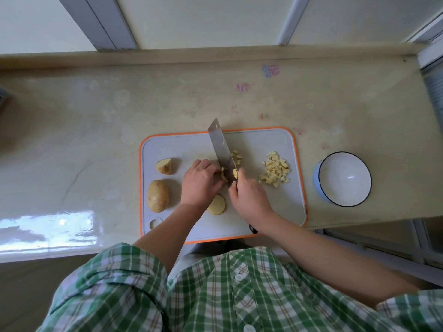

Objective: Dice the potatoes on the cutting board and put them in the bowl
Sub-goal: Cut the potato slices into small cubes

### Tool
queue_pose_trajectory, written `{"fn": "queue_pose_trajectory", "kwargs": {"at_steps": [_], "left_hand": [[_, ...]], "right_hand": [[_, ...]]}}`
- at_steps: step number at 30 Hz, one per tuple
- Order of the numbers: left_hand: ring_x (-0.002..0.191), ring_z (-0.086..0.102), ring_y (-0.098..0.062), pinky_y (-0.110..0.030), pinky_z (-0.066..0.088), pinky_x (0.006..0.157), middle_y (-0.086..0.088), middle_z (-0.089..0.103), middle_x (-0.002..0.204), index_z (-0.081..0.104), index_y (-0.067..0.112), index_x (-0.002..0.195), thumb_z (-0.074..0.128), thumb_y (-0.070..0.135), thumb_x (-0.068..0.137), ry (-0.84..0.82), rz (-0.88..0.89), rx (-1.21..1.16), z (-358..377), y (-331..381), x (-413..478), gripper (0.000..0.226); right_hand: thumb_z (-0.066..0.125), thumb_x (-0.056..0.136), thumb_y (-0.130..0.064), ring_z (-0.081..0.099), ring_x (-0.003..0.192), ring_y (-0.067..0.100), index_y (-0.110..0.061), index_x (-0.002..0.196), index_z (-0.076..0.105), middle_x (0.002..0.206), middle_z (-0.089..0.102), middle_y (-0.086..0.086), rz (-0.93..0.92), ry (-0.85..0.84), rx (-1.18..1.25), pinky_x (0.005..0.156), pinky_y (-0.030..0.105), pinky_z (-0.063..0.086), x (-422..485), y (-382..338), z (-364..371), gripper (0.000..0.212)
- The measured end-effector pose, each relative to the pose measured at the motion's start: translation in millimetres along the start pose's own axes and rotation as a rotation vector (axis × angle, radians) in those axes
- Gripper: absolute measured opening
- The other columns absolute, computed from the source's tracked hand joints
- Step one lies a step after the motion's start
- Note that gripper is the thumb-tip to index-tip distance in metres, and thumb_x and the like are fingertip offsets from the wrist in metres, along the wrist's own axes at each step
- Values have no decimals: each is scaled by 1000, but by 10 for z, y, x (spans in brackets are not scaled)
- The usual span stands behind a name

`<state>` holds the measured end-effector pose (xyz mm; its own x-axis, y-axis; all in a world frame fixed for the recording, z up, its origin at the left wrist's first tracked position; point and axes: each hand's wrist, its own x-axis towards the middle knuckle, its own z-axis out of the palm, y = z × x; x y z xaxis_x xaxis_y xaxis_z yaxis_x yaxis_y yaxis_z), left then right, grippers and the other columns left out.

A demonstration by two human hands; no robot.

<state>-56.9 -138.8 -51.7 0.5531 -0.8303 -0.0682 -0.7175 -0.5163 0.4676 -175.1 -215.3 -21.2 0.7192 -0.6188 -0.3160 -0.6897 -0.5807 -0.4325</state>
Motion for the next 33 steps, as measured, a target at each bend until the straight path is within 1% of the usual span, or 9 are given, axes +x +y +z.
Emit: {"fn": "queue_pose_trajectory", "kwargs": {"at_steps": [3,7,11,14,20,25,27,30,33], "left_hand": [[80,57,-29,-33,46,61,-5,61,79,73,13,85,84,24,66,0,42,-6,-20,-26,-7,24],[81,57,-29,-34,49,59,-4,62,80,75,15,85,76,18,76,50,17,-57,-45,-81,-54,10],[85,55,-29,-37,49,59,-5,62,82,75,13,81,73,17,79,67,-100,-74,-92,-96,-107,5],[87,54,-30,-39,49,65,-6,63,82,77,13,84,73,16,79,76,-168,-91,-108,-75,-142,7],[93,52,-28,-37,46,69,-7,64,84,77,14,91,67,19,85,50,-202,-87,-80,-33,-186,12],[100,53,-23,-32,45,75,-2,71,92,74,17,104,62,15,88,-25,-105,-188,-60,102,-172,20],[105,55,-20,-30,45,79,0,72,97,72,19,110,60,12,88,-34,-101,-268,-51,197,-154,26],[102,56,-17,-30,46,82,3,70,103,68,21,112,56,9,86,90,-246,-350,-50,223,-159,31],[102,55,-22,-35,47,76,-2,67,102,66,14,110,53,5,86,207,-342,-236,-79,119,-228,29]], "right_hand": [[44,96,-16,58,63,37,-7,93,44,65,52,11,3,68,55,50,34,26,103,68,-63,9],[43,95,-17,58,52,38,-11,82,34,62,53,18,31,83,226,45,49,42,134,143,-188,17],[43,96,-18,59,55,39,-9,86,39,63,56,19,-54,16,209,49,49,45,35,69,-137,14],[41,97,-19,59,55,37,-11,87,37,66,56,18,-103,-32,214,48,49,47,-16,30,-16,13],[42,97,-18,58,54,34,-13,86,35,62,54,13,-95,-43,160,47,43,45,-6,171,-26,14],[40,94,-18,61,55,39,-12,83,36,65,56,18,127,42,186,51,49,49,-28,531,-229,13],[38,95,-19,61,48,35,-12,83,35,66,55,17,169,29,257,45,46,49,-61,570,-301,14],[40,97,-17,58,39,27,-10,84,37,61,55,16,70,30,325,40,43,47,-95,401,-302,15],[41,96,-15,58,41,28,-11,82,35,59,54,14,-55,-26,314,40,42,46,-104,141,-153,17]]}}
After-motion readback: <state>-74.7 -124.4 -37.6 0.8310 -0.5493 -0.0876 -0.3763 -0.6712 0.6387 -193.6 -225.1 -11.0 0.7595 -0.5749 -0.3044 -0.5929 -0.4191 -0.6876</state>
